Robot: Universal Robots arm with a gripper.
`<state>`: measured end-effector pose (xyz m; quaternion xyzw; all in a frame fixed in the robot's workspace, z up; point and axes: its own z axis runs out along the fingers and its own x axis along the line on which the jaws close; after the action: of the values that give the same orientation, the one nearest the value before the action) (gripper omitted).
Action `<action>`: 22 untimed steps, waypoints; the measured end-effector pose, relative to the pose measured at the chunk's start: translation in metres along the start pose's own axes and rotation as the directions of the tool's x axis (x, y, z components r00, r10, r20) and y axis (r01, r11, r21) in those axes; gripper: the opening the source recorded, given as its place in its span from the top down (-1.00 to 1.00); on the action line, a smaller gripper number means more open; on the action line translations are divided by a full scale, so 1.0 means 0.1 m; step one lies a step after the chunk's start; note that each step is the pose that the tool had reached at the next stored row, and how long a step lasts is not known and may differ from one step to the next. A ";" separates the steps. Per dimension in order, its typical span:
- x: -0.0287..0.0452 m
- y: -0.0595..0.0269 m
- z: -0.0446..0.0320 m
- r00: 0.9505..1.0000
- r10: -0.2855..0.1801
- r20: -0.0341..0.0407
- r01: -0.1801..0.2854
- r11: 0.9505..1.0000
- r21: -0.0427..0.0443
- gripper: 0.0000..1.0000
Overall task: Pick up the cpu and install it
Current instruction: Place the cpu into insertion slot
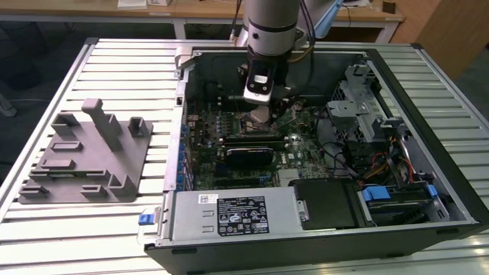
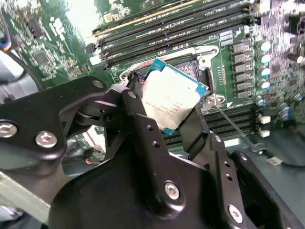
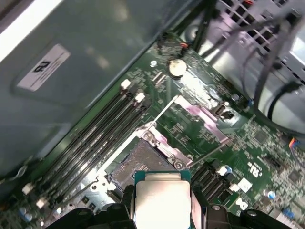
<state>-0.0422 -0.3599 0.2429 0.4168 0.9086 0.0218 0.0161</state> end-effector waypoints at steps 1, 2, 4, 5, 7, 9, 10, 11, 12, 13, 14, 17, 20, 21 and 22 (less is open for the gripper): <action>0.000 0.000 0.001 1.000 0.017 0.001 -0.017 1.000 0.000 -0.09; 0.000 0.000 0.003 0.999 0.036 0.002 -0.036 0.999 0.000 -0.09; 0.000 0.000 0.005 0.997 0.072 0.004 -0.072 0.997 0.001 -0.09; 0.000 0.000 0.007 0.996 0.090 0.005 -0.090 0.996 0.001 -0.09; 0.000 -0.001 0.009 0.992 0.126 0.007 -0.126 0.992 0.001 -0.09; 0.000 -0.001 0.012 0.987 0.162 0.009 -0.162 0.987 0.001 -0.09; 0.000 -0.001 0.013 0.984 0.180 0.010 -0.180 0.984 0.001 -0.09; 0.000 -0.001 0.015 0.980 0.198 0.011 -0.198 0.980 0.001 -0.09; 0.000 -0.001 0.016 0.976 0.215 0.012 -0.215 0.977 0.001 -0.09; 0.000 -0.001 0.018 0.972 0.233 0.013 -0.233 0.973 0.001 -0.09; 0.000 -0.001 0.019 0.968 0.250 0.014 -0.250 0.968 0.001 -0.09; 0.000 -0.001 0.023 0.953 0.304 0.017 -0.304 0.953 0.001 -0.09; 0.000 -0.002 0.028 0.935 0.354 0.019 -0.354 0.935 0.000 -0.09; 0.000 -0.002 0.029 0.928 0.371 0.020 -0.371 0.929 0.000 -0.09; 0.000 -0.002 0.031 0.922 0.388 0.021 -0.388 0.922 0.000 -0.09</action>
<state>-0.0422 -0.3599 0.2398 0.5885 0.8080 0.0183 0.0202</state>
